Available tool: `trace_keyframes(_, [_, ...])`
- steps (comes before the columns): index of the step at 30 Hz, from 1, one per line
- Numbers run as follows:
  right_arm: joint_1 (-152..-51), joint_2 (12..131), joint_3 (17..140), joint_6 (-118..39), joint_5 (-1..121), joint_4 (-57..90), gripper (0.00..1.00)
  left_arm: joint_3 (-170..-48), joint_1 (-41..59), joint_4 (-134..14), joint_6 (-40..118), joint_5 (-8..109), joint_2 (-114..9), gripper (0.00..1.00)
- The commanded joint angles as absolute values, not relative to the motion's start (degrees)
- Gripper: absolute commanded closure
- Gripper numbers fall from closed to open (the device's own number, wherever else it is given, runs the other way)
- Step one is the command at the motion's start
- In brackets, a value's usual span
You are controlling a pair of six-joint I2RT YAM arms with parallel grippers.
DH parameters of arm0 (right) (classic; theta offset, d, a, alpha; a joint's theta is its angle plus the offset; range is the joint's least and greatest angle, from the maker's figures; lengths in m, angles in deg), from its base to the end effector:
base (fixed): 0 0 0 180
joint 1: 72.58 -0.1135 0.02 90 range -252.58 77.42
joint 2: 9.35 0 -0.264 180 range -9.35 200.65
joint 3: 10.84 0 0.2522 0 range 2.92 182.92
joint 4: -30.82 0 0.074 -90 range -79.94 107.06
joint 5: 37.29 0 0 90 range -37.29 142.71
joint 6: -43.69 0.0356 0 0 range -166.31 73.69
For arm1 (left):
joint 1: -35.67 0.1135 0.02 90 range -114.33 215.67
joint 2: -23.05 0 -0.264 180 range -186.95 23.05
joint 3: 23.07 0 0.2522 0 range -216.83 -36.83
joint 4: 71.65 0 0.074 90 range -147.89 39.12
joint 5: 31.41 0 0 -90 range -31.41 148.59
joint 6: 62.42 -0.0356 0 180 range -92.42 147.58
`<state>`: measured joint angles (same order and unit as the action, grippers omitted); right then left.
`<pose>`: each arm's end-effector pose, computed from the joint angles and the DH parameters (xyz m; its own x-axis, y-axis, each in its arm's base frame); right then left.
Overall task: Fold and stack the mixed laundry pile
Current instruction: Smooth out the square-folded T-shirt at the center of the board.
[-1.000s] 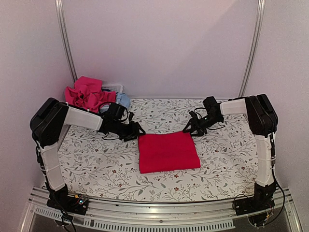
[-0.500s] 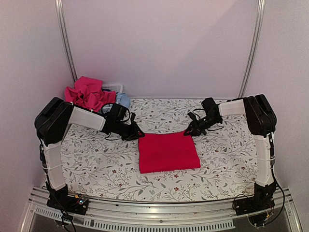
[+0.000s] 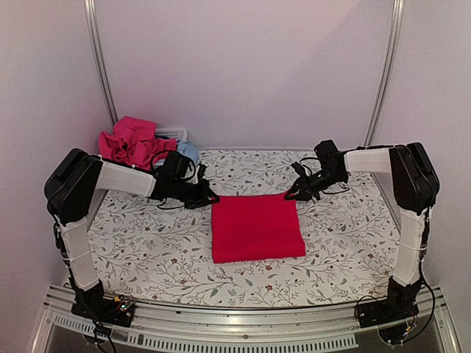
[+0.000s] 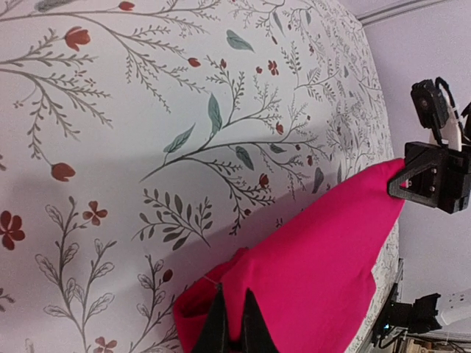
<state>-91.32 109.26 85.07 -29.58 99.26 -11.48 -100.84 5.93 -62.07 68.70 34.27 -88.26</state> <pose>0.3901 0.1596 0.1587 -0.9692 -0.1197 -0.2153 -0.2428 0.6131 0.7518 0.3434 -0.2131 0.1473 -0.9160 -0.1668 -0.3648 0.1469 0.7067 -0.6921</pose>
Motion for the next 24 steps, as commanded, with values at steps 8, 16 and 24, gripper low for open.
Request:
trace_keyframes(8, [-89.6,107.6,80.7,-30.2,95.2,-10.2,1.00,-102.7,5.8,-63.2,67.6,34.6,-90.8,1.00])
trace_keyframes(16, [-89.3,114.6,87.5,-31.1,92.3,-11.2,1.00,-108.8,5.9,-60.9,67.1,35.7,-97.5,1.00])
trace_keyframes(24, [-89.0,114.7,91.1,-33.2,89.1,-16.4,0.50,-105.7,6.2,-59.3,65.9,40.2,-90.6,0.63])
